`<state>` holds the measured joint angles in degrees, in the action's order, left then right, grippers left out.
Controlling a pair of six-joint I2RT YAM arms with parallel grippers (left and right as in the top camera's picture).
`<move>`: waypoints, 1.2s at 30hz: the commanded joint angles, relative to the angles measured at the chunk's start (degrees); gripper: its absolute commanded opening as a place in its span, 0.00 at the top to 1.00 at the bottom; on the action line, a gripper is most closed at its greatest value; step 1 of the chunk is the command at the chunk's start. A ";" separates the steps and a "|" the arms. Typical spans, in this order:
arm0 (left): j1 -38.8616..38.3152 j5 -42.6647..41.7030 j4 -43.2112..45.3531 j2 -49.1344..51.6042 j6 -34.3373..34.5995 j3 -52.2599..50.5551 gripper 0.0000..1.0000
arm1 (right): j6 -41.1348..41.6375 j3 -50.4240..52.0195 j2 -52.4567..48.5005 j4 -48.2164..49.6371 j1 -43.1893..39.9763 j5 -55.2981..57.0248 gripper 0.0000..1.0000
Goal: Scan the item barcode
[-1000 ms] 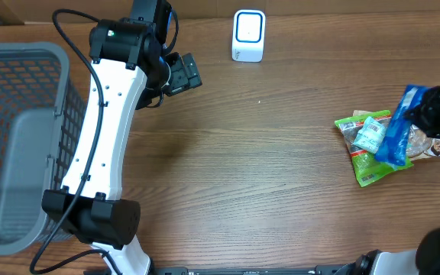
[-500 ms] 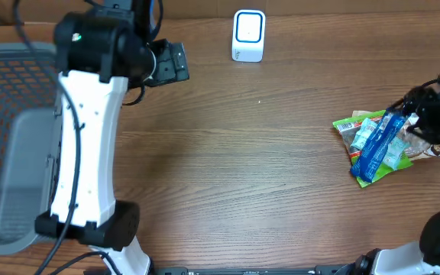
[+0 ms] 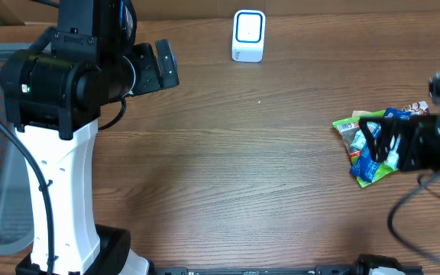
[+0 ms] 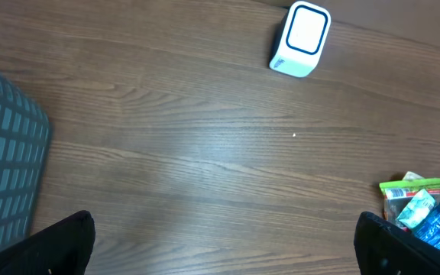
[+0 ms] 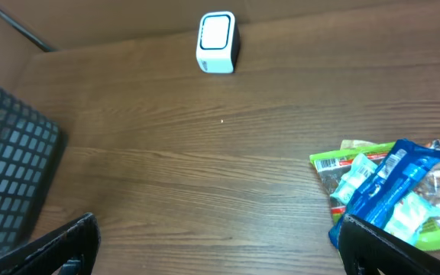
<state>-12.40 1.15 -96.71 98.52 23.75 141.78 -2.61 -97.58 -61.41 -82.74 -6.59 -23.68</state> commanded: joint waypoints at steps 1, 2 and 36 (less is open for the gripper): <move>-0.28 0.50 -0.09 0.26 -1.05 0.46 0.00 | -0.26 -0.92 3.02 -1.57 0.48 0.68 0.00; -0.28 0.50 -0.09 0.28 -1.05 0.46 0.00 | -0.26 -0.92 3.58 -2.10 0.48 0.68 0.00; -0.28 0.50 -0.09 0.37 -1.05 0.46 0.00 | 2.19 95.19 58.90 79.52 6.64 14.64 0.00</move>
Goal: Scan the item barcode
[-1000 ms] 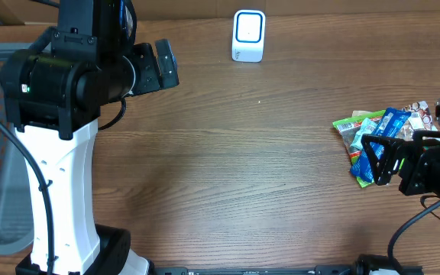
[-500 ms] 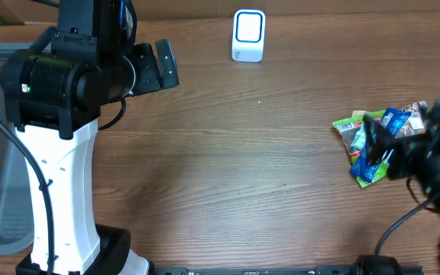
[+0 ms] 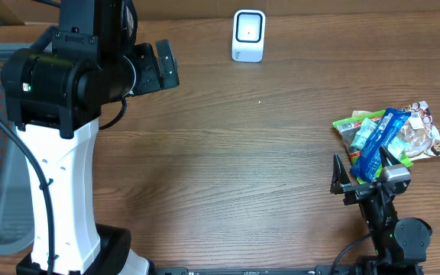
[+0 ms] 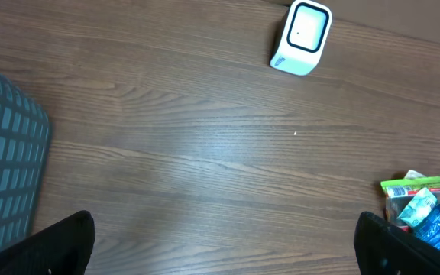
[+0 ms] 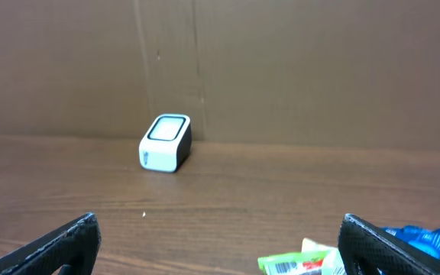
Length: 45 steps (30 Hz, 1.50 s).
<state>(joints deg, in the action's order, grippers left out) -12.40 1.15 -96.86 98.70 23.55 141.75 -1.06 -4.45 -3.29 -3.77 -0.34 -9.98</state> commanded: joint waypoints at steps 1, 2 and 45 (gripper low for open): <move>-0.28 0.50 0.07 0.20 -0.85 0.48 0.00 | 0.74 3.10 0.79 0.66 0.48 0.90 0.00; -0.33 0.50 0.07 0.20 -0.85 0.48 0.00 | 0.85 4.11 0.85 0.37 0.92 0.96 0.00; 0.55 0.02 32.06 -20.59 -12.98 -28.72 0.01 | 0.83 4.00 3.13 0.00 3.02 1.14 0.00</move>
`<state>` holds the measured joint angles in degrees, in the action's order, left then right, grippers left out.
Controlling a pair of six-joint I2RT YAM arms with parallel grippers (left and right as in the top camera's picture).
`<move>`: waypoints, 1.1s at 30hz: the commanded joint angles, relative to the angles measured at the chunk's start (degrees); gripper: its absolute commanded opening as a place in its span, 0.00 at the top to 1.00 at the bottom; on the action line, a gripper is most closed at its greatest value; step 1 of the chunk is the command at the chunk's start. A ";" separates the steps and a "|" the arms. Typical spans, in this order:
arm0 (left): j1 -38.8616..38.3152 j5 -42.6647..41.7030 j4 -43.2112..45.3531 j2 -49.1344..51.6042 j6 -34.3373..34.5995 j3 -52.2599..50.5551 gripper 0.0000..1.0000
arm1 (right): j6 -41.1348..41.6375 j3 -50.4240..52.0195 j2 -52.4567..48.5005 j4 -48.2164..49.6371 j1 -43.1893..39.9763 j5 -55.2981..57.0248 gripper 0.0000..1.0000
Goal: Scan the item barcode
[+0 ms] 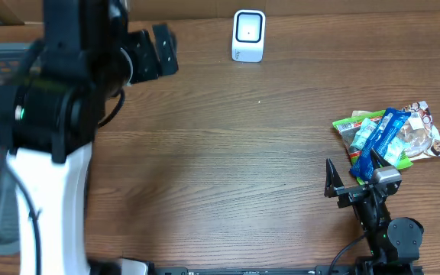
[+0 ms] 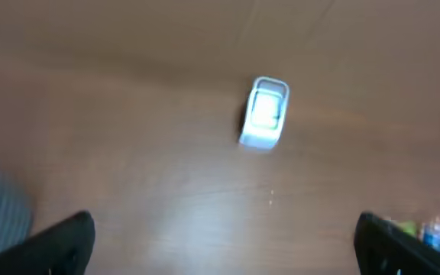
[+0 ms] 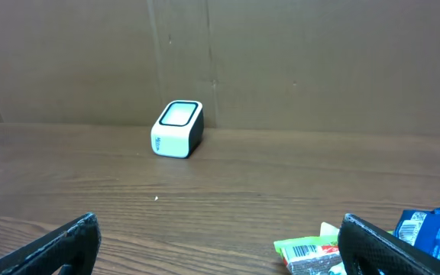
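Observation:
The white scanner (image 1: 248, 34) stands at the table's far edge; it also shows in the left wrist view as scanner (image 2: 264, 112) and in the right wrist view as scanner (image 3: 178, 128). A pile of snack packets (image 1: 388, 137) lies at the right, a green packet with a barcode (image 3: 312, 250) and a blue packet (image 3: 434, 229) among them. My right gripper (image 1: 351, 183) sits low at the front right, just before the pile, open and empty. My left gripper (image 1: 153, 55) hangs open high over the far left, its view blurred.
A grey mesh basket sits beyond the table's left edge, partly hidden by my left arm. A brown cardboard wall (image 3: 281, 61) backs the table behind the scanner. The wooden tabletop (image 1: 228, 153) spreads between the scanner and the packets.
My left arm has shifted and its view is now blurred, with the scanner lower and nearer the middle of it. My right gripper has edged slightly left at the front edge. Both stay open.
First my right gripper hung open right over the packet pile, looking down. Then it stood low at the front right edge, facing the scanner, with the packets lying untouched. The left arm held still until now, when it has moved.

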<state>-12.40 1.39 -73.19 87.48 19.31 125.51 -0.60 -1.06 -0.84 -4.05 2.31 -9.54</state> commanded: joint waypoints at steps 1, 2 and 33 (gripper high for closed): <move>1.40 -0.85 12.83 -12.26 -10.82 -17.70 0.00 | 0.37 0.61 0.68 0.28 0.37 0.72 0.00; 2.54 -2.03 17.07 -15.26 -12.87 -22.91 0.01 | 0.37 0.61 0.68 0.28 0.37 0.70 0.00; 14.21 -6.27 68.28 -87.32 -26.82 -124.96 0.00 | 0.37 0.61 0.68 0.28 0.37 0.70 0.00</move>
